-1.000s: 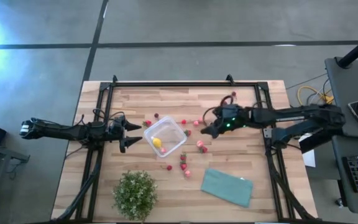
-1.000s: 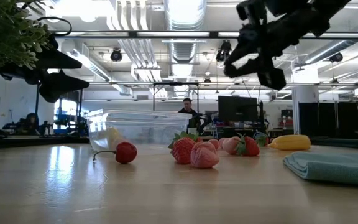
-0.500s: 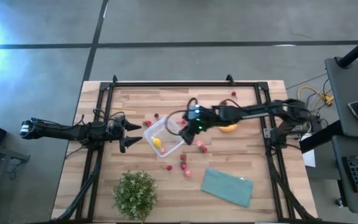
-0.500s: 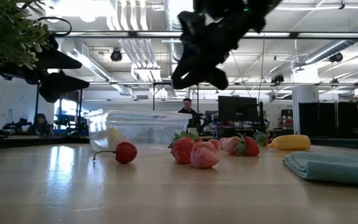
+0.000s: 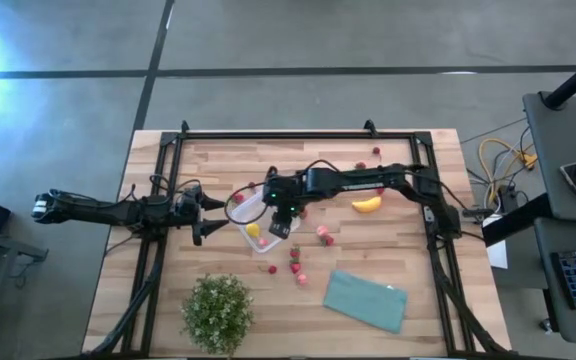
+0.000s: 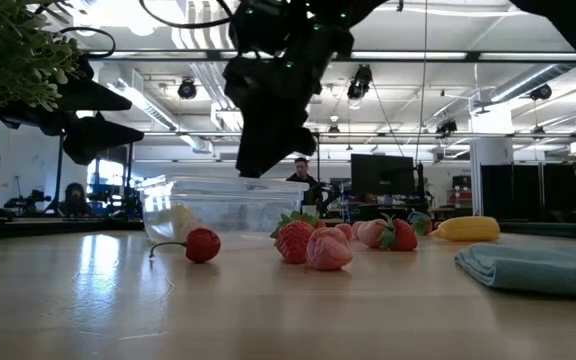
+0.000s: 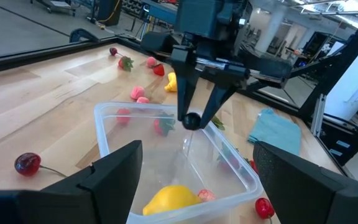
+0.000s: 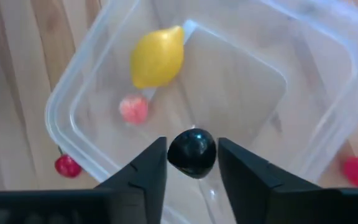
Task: Pick and placing Produce into tupperware
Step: Put the black plum into the transparent bin, then put the dark red cherry into the transparent bin
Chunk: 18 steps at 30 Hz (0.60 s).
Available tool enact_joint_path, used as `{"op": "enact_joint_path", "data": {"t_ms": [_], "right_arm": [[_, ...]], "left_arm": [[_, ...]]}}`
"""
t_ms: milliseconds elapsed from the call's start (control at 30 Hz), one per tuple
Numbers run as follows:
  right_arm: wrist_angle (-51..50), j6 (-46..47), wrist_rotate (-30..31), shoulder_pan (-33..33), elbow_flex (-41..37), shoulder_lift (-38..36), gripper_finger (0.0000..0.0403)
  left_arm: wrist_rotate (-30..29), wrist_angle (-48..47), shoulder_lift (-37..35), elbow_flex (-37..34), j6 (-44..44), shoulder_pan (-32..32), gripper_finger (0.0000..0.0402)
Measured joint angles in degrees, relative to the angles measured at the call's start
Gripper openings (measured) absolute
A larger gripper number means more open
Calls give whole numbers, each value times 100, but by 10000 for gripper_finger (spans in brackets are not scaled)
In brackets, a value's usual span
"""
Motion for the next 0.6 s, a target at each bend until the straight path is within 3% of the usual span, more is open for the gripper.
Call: {"op": "enact_joint_path", "data": {"t_ms": [333,500,600], "right_arm": [[-958,-156,924,-58,497,-147,252],[-2295,55,1700,-316,269,-647,268],[-2855,324,1780,-663,-281,-1084,263]], "left_arm": [[-1,-2,2,0,-1,-1,293],[-1,2,-3,0,-2,-1,293],[-1,-4,-2,0,0,-1,293]]}}
